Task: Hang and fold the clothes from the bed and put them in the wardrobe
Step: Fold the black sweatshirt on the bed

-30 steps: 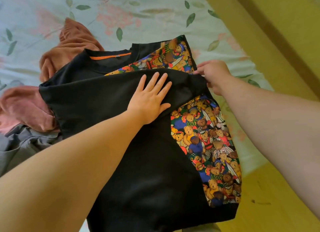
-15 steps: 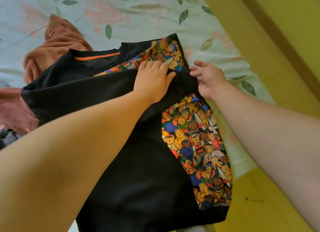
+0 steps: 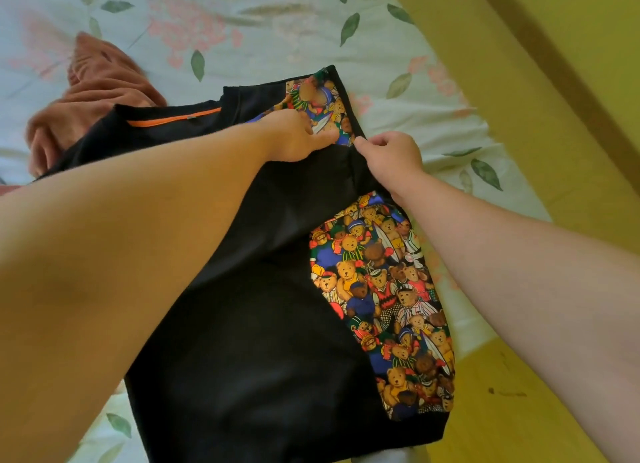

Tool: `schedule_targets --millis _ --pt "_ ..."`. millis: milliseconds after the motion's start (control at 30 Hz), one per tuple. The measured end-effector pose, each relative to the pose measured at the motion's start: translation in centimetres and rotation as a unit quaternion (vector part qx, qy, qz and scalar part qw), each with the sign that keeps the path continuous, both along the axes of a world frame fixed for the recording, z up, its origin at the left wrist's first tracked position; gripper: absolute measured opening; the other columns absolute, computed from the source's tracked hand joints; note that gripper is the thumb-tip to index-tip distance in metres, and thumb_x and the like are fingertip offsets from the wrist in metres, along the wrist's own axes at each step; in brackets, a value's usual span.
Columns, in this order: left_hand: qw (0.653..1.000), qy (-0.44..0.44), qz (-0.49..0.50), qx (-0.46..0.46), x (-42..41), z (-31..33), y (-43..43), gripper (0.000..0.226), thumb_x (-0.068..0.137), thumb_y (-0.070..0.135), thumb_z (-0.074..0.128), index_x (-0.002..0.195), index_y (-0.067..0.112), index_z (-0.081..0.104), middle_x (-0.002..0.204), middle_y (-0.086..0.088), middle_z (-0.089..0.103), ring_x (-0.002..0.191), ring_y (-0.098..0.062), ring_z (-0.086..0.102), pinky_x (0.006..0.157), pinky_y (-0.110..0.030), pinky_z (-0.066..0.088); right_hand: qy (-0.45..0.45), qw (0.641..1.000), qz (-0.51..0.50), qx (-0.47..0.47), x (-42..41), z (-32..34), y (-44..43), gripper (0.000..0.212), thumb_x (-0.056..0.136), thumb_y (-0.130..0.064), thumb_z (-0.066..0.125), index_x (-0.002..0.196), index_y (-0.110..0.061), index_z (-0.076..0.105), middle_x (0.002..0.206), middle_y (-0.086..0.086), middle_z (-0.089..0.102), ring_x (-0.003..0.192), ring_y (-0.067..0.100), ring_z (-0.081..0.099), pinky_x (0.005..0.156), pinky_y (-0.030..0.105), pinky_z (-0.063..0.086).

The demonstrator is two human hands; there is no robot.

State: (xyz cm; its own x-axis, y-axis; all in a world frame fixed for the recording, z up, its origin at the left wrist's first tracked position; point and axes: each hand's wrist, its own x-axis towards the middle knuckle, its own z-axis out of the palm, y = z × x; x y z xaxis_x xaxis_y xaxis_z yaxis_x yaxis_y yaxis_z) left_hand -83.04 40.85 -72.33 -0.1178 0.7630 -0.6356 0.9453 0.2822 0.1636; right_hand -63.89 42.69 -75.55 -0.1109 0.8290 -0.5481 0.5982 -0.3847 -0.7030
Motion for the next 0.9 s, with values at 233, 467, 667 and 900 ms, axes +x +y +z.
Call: schedule_targets --millis 233,467,667,900 --pt "0.998 0.009 -0.018 -0.055 -1.7 0.7 0.2 0.084 0.087 0.081 0.039 0.135 0.015 0.059 0.103 -0.001 0.052 0.094 -0.021 0.049 0.084 -0.034 0.038 0.019 0.999 -0.035 0.006 -0.9 -0.2 0.5 0.029 0.103 -0.035 0.048 0.081 -0.016 0.051 0.075 0.000 0.050 0.069 0.017 0.047 0.061 0.031 0.039" --pt "0.993 -0.081 0.078 -0.031 -2.7 1.0 -0.4 0.056 0.095 0.055 0.060 0.136 0.017 0.064 0.124 -0.002 0.059 0.103 -0.019 0.054 0.087 -0.033 0.042 0.077 0.995 -0.051 -0.037 -1.1 -0.1 0.7 0.027 0.099 -0.046 0.055 0.110 -0.021 0.060 0.104 -0.006 0.062 0.094 0.011 0.057 0.070 0.025 0.044" --pt "0.972 -0.146 0.184 -0.019 -2.3 0.5 -0.5 0.043 0.095 0.028 0.071 0.136 0.021 0.063 0.122 0.003 0.053 0.110 -0.020 0.050 0.091 -0.034 0.041 0.188 0.974 0.019 -0.127 -0.8 0.6 0.7 0.036 0.086 -0.044 0.076 0.112 -0.020 0.071 0.111 -0.003 0.072 0.103 0.013 0.065 0.076 0.026 0.046" --pt "0.969 -0.166 0.184 -0.018 -1.0 0.2 0.0 0.041 0.090 0.045 0.073 0.124 0.022 0.071 0.127 0.005 0.060 0.116 -0.016 0.054 0.106 -0.038 0.044 0.090 0.995 0.033 -0.011 -1.1 -0.6 0.4 0.005 0.094 -0.026 0.072 0.095 -0.022 0.072 0.097 -0.003 0.069 0.092 0.013 0.064 0.079 0.026 0.053"
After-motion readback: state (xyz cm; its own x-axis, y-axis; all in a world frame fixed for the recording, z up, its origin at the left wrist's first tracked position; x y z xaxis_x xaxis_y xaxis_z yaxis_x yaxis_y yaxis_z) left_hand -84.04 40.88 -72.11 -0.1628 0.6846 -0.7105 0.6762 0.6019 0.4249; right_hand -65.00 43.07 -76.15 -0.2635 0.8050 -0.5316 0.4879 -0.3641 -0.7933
